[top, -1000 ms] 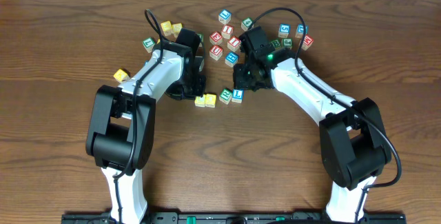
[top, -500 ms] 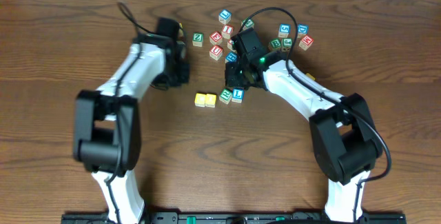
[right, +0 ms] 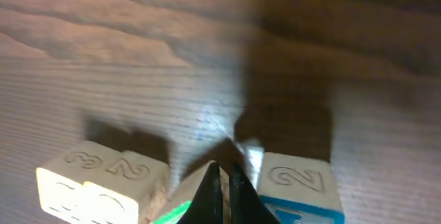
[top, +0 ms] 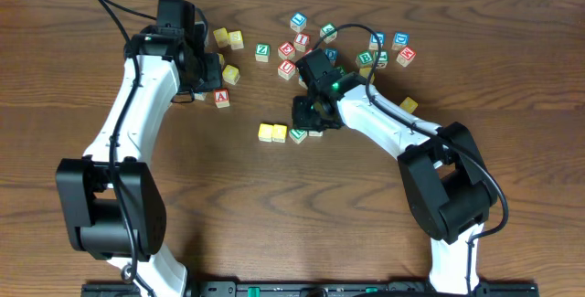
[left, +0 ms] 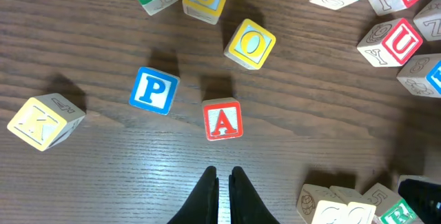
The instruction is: Spell out CORL
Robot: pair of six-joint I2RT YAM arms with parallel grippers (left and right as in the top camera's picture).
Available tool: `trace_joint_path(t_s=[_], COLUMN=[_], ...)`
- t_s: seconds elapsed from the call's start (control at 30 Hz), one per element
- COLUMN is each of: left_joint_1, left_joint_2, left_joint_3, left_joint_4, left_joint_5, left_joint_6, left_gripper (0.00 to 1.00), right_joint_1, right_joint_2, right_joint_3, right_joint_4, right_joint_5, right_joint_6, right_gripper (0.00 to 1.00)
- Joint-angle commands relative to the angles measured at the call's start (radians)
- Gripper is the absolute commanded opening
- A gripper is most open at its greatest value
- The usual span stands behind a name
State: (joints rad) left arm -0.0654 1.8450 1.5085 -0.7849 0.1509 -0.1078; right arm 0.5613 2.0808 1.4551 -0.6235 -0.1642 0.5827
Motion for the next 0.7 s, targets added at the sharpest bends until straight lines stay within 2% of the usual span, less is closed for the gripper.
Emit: trace_joint_path(t_s=[0.0, 0.67], left_joint_1=[0.003, 0.003], left_joint_2=[0.005, 0.005], left_joint_3=[0.013, 0.012], left_joint_4=[-0.002, -0.003], left_joint_5=[-0.013, -0.013], left_joint_6=[-0.006, -0.010], left_gripper=[0.08, 0.08], right_joint_1=[0.003, 0.048], right_joint_2=[0.014, 0.014], right_joint_3=[0.016, 0.016], right_joint_4=[-0.014, -0.075], right_joint_5=[0.008, -0.014], right_joint_6=[0.044, 0.093], right_gripper=[0.01, 0.01])
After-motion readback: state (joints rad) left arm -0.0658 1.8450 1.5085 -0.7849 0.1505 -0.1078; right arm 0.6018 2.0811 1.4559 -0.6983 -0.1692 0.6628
